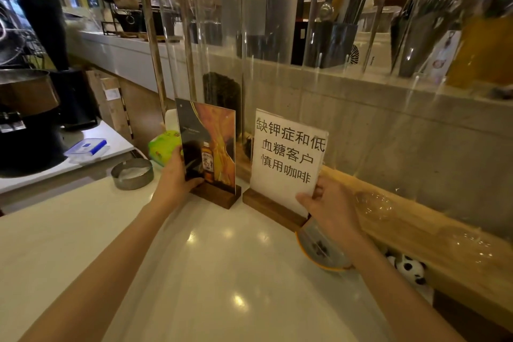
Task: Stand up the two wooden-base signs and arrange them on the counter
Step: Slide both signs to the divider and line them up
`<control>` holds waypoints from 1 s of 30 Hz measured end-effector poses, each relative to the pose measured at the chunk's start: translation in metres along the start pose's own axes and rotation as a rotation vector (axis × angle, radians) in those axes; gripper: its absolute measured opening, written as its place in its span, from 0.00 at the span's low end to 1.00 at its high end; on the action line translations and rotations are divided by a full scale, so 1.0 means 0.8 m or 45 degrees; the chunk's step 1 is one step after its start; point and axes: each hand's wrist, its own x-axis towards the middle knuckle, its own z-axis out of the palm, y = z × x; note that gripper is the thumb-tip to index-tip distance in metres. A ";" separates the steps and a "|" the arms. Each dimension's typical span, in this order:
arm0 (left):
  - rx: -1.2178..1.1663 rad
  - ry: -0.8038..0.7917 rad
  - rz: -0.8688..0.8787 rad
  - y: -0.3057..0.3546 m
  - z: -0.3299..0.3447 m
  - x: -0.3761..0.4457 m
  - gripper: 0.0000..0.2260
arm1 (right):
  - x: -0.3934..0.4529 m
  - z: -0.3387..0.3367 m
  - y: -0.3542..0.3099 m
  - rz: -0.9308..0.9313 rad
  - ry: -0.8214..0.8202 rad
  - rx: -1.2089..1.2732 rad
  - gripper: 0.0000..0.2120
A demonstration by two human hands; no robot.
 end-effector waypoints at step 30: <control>-0.133 0.133 -0.306 0.006 0.030 -0.039 0.08 | 0.131 0.048 -0.195 -0.765 -0.522 -0.470 0.09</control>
